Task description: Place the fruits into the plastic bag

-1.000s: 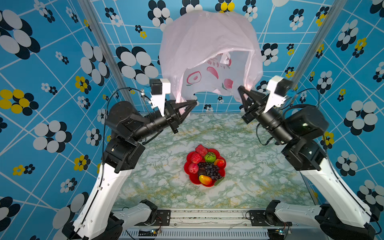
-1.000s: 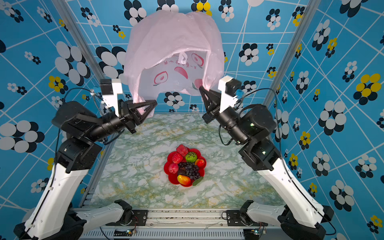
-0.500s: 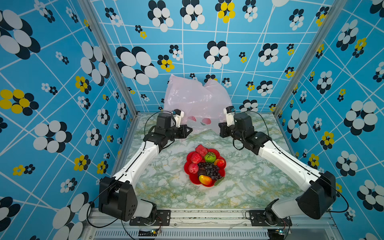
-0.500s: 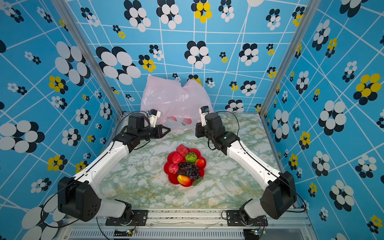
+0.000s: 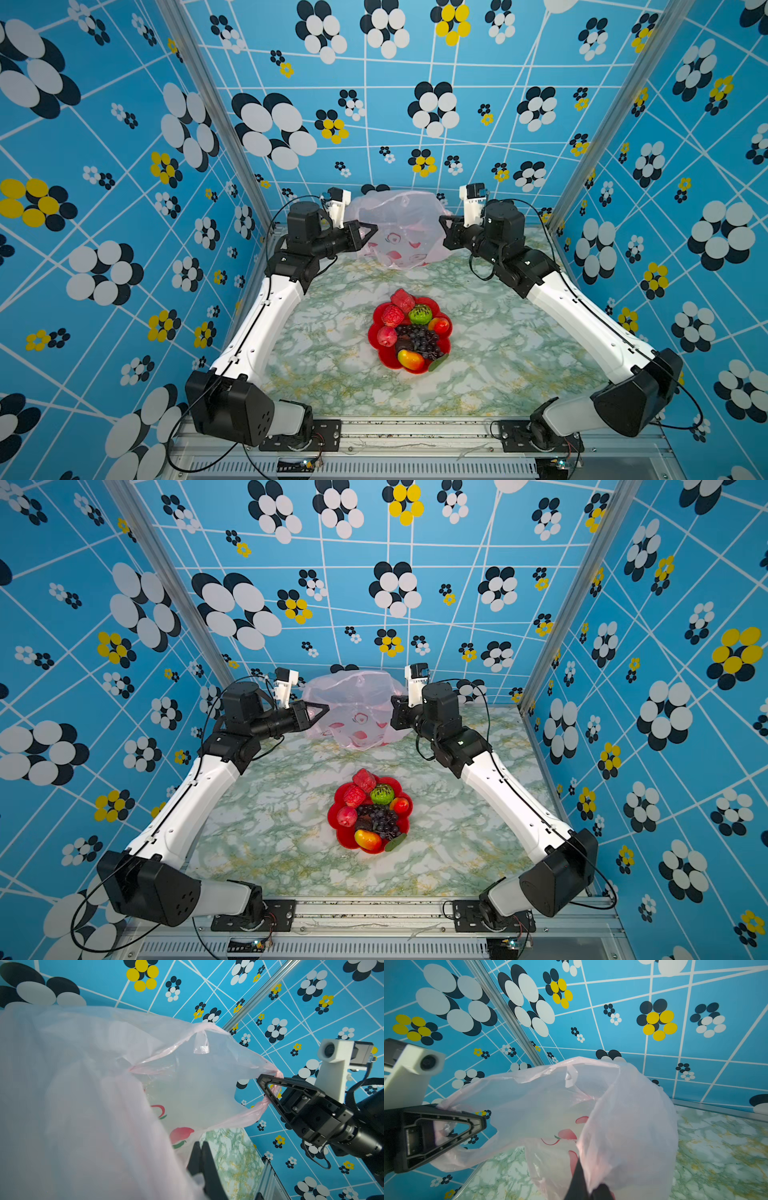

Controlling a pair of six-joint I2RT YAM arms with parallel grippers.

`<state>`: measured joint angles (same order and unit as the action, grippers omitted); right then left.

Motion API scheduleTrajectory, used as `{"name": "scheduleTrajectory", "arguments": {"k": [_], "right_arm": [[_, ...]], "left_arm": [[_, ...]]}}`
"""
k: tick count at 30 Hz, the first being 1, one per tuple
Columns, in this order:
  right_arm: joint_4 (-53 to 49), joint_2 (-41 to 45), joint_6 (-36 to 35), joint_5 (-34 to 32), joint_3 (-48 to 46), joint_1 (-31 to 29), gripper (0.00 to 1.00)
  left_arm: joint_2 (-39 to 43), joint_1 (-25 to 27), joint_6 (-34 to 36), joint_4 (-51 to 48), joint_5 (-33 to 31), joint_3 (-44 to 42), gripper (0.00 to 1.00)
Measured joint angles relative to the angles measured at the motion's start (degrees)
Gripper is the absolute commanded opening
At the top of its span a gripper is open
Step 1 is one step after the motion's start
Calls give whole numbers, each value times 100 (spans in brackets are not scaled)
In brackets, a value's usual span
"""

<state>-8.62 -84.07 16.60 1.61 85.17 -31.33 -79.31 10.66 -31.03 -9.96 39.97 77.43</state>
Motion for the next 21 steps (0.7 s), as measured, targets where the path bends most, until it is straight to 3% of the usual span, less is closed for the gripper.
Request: {"name": "scheduleTrajectory", "arguments": {"k": [5,11,16,21], "right_arm": [[11,-179,20,94,0,44,0],[11,-1014,214,529,275,116,0],[46,-1740,494,955,946,107,0],[269,-2087,627,1226,1558,33,0]], "left_arm": [[17,-15,-4,15,52,-203,0],[448,-190,96,-114,17,-791,0],[1305,-649,197,-334,-229,-1150,0],[2317,-726,452,-516,-627,-1158,0]]}}
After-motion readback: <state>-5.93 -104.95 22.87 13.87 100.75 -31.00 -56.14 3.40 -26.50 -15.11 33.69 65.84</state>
